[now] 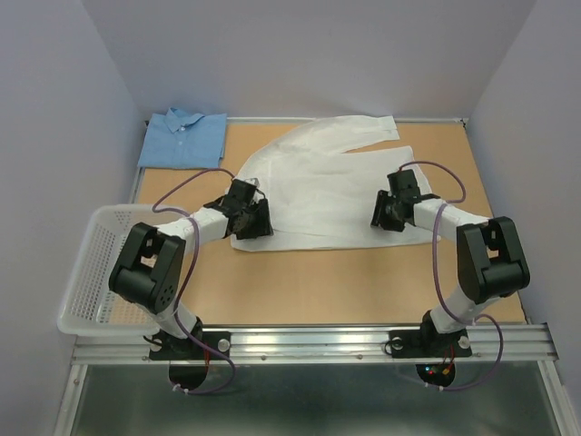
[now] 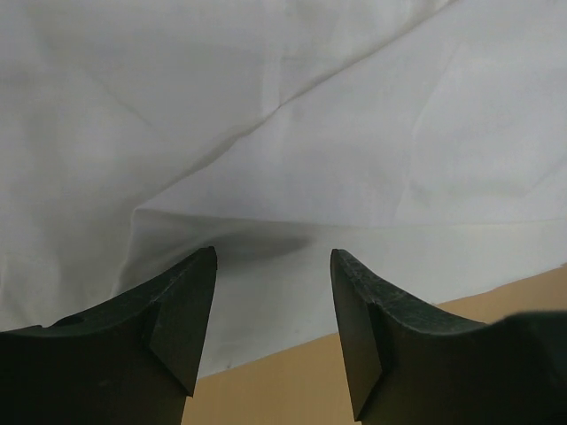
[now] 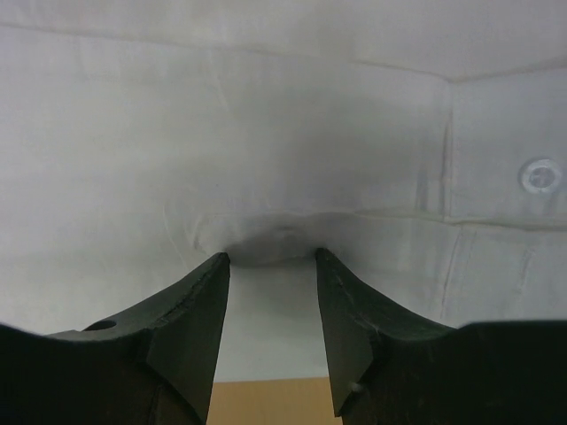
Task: Fold and stack the long sleeve shirts
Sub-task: Fold the shirt
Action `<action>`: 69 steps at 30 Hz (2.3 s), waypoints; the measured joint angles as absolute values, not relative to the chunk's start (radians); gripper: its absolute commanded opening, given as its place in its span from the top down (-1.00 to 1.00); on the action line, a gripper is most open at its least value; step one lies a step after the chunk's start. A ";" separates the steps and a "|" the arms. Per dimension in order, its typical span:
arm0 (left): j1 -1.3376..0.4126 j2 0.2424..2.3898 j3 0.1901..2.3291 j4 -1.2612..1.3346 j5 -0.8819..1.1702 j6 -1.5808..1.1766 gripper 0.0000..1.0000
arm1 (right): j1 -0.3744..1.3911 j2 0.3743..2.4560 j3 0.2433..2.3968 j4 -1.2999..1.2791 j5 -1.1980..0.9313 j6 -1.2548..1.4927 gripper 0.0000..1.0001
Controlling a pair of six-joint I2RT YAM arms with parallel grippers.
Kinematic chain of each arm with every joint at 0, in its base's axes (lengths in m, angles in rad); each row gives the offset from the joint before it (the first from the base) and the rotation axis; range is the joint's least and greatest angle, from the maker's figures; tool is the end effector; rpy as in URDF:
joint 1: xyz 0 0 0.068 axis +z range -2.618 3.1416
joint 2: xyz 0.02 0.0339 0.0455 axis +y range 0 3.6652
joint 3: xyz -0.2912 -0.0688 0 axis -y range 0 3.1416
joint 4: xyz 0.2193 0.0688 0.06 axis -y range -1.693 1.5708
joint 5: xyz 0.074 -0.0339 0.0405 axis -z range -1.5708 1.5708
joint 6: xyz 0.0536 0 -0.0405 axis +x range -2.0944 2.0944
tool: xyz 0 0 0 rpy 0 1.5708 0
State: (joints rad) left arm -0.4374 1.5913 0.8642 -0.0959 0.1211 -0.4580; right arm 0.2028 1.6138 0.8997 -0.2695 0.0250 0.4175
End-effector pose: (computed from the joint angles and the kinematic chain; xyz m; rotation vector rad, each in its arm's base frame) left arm 0.2837 -0.1398 0.2104 0.0332 2.4618 -0.5526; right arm 0.3022 0.0608 0.1999 0.2847 2.5515 0.2063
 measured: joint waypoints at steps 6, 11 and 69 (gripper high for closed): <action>-0.437 1.580 0.831 -0.104 0.127 -0.469 -0.31 | 0.215 1.614 0.900 -0.359 0.075 0.415 -0.01; -0.438 1.514 0.770 -0.128 0.143 -0.485 -0.32 | 0.227 1.584 0.895 -0.474 0.074 0.435 -0.01; -0.270 1.549 0.980 -0.114 0.178 -0.477 -0.53 | -0.307 1.706 1.226 -0.104 -0.262 0.435 -0.19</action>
